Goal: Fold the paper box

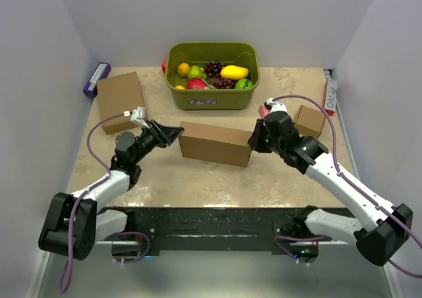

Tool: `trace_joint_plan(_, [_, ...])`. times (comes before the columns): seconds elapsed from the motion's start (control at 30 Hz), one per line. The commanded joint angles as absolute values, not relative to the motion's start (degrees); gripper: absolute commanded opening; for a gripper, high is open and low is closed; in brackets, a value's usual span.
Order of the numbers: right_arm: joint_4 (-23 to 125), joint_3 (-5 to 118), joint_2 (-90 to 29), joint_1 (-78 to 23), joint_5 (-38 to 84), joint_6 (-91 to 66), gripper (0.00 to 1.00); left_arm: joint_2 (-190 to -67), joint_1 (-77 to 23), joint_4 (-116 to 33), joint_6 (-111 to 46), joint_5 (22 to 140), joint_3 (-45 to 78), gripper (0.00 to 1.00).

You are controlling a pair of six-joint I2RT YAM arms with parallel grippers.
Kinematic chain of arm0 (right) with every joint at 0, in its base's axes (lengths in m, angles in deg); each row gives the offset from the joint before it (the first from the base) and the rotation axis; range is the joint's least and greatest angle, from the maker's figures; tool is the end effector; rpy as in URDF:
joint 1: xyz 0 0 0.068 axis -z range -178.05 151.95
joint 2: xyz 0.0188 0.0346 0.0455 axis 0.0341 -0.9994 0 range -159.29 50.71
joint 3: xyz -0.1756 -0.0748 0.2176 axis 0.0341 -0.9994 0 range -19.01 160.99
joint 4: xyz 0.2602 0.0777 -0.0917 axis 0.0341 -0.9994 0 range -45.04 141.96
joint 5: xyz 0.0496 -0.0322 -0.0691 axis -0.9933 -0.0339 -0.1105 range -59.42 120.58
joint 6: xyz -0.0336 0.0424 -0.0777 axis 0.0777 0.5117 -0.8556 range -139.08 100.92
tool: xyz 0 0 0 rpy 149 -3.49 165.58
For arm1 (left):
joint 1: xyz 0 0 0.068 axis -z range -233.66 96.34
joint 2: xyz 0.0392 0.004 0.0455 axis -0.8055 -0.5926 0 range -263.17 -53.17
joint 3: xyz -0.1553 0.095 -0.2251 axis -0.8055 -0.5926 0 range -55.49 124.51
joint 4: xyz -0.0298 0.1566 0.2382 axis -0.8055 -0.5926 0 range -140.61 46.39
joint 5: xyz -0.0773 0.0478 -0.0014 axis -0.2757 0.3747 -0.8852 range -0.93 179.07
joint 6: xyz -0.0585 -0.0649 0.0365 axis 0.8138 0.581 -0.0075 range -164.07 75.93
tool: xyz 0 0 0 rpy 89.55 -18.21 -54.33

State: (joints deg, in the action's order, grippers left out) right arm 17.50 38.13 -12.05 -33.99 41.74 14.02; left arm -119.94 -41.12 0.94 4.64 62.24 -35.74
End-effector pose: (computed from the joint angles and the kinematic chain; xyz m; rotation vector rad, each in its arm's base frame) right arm 0.2432 0.1560 0.2949 0.0471 2.2887 0.4193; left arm 0.2732 -0.1003 0.2076 -0.1587 1.7402 -1.1810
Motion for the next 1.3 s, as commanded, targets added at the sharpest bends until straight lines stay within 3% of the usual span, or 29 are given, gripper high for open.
trace_joint_plan(0.0, [11.3,33.5,-15.5,-33.2,40.2,12.7,0.24,-123.8,-42.3,-16.6,-1.1,63.6,-39.9,0.26])
trace_joint_plan(0.33, [14.6,35.2,-14.2,-26.9,31.6,10.2,0.28,-123.1,-42.3,-21.5,-5.3,67.2,-37.7,0.25])
trace_joint_plan(0.83, [10.0,46.2,-14.2,-22.7,32.3,7.9,0.61,-121.1,-42.3,-28.3,-7.7,68.0,-26.3,0.27])
trace_joint_plan(1.03, [9.5,46.0,-13.0,-22.7,30.7,8.5,0.62,-121.5,-42.3,-30.3,-8.8,68.2,-23.8,0.27])
trace_joint_plan(1.27, [12.8,42.1,-10.4,-23.0,20.1,11.2,0.58,-121.4,-42.3,-30.3,-8.9,68.0,-23.1,0.29])
